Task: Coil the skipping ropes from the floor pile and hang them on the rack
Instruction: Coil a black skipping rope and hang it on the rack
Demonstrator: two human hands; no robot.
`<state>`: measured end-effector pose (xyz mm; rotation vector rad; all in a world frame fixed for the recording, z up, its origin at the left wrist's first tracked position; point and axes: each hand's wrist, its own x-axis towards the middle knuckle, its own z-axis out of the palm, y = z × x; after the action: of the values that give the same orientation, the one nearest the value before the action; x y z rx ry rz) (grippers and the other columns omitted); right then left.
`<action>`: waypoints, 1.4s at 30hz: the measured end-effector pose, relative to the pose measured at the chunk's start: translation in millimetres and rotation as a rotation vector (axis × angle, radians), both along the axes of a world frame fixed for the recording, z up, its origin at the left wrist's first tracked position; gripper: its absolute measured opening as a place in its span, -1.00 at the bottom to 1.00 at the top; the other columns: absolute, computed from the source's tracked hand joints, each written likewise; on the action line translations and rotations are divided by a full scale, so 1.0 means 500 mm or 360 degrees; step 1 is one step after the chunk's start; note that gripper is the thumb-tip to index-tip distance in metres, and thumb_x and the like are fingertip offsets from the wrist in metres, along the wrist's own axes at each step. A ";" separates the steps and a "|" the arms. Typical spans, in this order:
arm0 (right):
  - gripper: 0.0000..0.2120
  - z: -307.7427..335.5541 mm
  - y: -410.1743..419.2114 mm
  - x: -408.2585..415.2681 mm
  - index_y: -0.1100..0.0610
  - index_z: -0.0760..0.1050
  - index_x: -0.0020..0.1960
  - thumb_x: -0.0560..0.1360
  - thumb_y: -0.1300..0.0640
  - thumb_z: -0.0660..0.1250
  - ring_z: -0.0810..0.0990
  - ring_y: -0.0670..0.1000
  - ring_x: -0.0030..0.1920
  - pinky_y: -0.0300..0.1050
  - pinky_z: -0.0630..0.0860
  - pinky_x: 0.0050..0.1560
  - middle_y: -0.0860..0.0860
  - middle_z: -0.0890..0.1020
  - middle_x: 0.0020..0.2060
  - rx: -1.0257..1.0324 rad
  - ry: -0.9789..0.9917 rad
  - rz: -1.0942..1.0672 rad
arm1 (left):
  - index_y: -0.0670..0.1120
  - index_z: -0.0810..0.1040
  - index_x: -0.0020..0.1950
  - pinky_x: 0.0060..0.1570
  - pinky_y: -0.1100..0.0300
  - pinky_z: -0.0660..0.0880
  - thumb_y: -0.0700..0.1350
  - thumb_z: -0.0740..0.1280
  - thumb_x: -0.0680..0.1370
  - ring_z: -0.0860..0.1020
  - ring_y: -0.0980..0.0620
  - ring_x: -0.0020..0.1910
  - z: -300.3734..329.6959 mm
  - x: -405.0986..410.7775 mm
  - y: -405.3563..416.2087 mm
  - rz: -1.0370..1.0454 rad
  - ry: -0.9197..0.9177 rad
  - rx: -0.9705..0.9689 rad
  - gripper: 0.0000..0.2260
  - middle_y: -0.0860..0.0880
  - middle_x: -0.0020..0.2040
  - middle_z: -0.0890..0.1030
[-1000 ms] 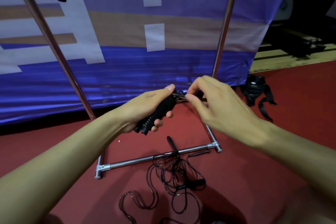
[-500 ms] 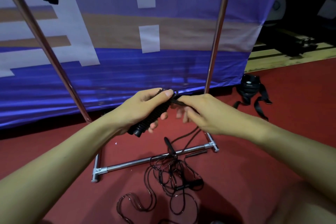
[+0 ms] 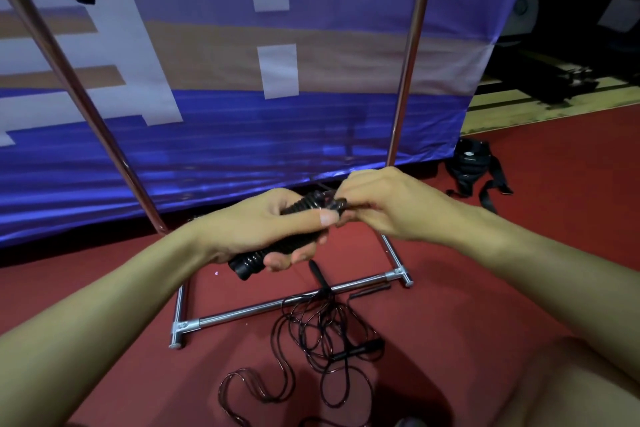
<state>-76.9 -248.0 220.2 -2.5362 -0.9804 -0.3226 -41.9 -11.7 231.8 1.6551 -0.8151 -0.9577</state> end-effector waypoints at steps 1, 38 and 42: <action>-0.91 -0.003 0.003 0.002 0.16 0.68 0.00 0.59 0.17 0.42 0.61 -0.03 -0.05 -0.13 0.56 0.02 -0.03 0.68 -0.08 -0.0039 -0.0069 0.0043 | -0.12 0.60 -0.14 -0.54 0.26 0.34 0.10 0.36 0.61 0.33 0.06 -0.60 0.002 0.000 0.000 -0.0080 -0.0002 0.0052 -0.69 -0.12 -0.41 0.49; -0.64 0.023 0.065 -0.028 0.19 0.48 0.19 0.72 -0.04 0.05 0.52 -0.14 -0.33 -0.29 0.48 -0.20 -0.02 0.48 -0.22 0.0617 0.0700 -0.0532 | -0.09 0.56 0.09 -0.51 0.15 0.54 0.01 0.58 0.41 0.54 0.01 -0.47 -0.009 -0.010 0.019 0.1050 -0.0620 -0.0242 -0.64 -0.12 -0.10 0.63; -0.50 0.024 0.065 -0.043 0.27 0.44 0.13 0.65 -0.16 0.01 0.40 -0.09 -0.36 -0.28 0.39 -0.27 0.01 0.40 -0.32 0.0758 0.0739 -0.0441 | -0.12 0.52 0.01 -0.55 0.19 0.42 -0.01 0.56 0.46 0.44 -0.08 -0.61 0.004 -0.017 0.024 0.1015 -0.0689 -0.0281 -0.69 -0.06 -0.27 0.64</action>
<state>-98.6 -215.5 232.2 -2.1540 -0.3266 -0.0262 -50.3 0.1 233.7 1.8211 -0.5602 -0.0827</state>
